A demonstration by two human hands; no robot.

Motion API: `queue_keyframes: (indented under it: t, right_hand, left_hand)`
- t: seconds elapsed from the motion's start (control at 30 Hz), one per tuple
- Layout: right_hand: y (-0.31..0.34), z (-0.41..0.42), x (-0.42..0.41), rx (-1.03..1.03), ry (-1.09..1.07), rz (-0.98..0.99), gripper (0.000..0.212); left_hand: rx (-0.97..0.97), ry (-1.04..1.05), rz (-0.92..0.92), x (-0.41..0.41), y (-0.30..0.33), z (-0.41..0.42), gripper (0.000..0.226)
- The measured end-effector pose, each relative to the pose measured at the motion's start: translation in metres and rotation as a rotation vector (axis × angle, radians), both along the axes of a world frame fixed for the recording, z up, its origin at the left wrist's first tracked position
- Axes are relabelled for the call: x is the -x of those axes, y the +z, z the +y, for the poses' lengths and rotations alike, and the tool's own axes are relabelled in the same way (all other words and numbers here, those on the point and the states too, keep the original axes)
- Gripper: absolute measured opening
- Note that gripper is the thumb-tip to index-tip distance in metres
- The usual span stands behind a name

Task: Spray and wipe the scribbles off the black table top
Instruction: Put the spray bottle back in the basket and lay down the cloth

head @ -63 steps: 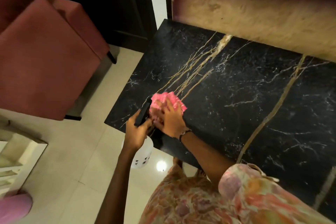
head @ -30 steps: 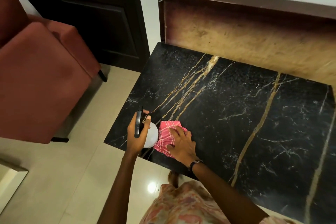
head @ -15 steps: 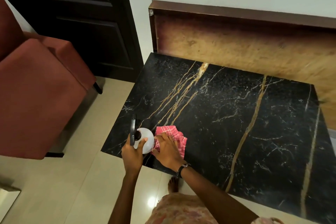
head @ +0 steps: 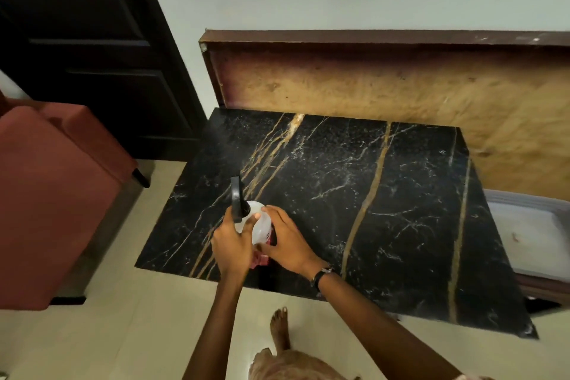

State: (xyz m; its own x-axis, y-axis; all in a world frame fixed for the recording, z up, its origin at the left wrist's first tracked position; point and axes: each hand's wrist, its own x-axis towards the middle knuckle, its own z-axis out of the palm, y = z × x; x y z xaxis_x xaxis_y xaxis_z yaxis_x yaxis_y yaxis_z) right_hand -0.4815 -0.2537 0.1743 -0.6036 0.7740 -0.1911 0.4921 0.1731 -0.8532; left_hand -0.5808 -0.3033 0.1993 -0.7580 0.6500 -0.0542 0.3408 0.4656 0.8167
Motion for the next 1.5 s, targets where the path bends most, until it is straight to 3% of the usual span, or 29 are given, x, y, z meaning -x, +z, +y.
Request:
queue_keyframes:
  t: [0.27,0.47,0.63,0.73,0.77,0.87,1.07,1.17,1.3,1.4,1.5]
  right_hand:
    - [0.016,0.002,-0.142,-0.060,-0.245,0.070,0.091]
    - [0.024,0.010,-0.237,-0.147,-0.469,0.003,0.088]
    - [0.030,0.030,-0.300,-0.262,-0.629,-0.102,0.069]
    - [0.032,0.048,-0.331,-0.241,-0.779,-0.062,0.082]
    - [0.028,0.056,-0.341,-0.249,-0.820,-0.058,0.077]
    - [0.016,0.077,-0.370,-0.250,-0.906,-0.146,0.031]
    - [-0.006,0.113,-0.429,-0.338,-0.887,-0.270,0.051]
    - [-0.026,0.128,-0.458,-0.283,-0.892,-0.265,0.062]
    - [-0.057,0.150,-0.498,-0.191,-0.892,-0.276,0.066]
    - [-0.086,0.170,-0.529,-0.137,-0.824,-0.302,0.074]
    - [-0.116,0.190,-0.551,-0.123,-0.767,-0.309,0.075]
  left_hand:
    - [-0.078,-0.258,0.050,-0.145,0.023,0.027,0.038]
    - [-0.107,-0.444,0.032,-0.245,0.032,0.054,0.041]
    - [-0.116,-0.621,0.019,-0.313,0.030,0.088,0.035]
    - [-0.134,-0.720,0.017,-0.351,0.029,0.113,0.035]
    - [-0.136,-0.748,0.025,-0.362,0.028,0.121,0.034]
    - [-0.110,-0.812,0.050,-0.395,0.024,0.142,0.036]
    - [-0.061,-0.971,0.000,-0.443,0.005,0.179,0.038]
    - [0.025,-1.106,-0.081,-0.462,-0.013,0.202,0.040]
    - [0.278,-1.261,-0.079,-0.489,-0.047,0.235,0.051]
    - [0.438,-1.274,-0.276,-0.512,-0.075,0.245,0.060]
    - [0.553,-1.155,-0.472,-0.540,-0.105,0.254,0.068]
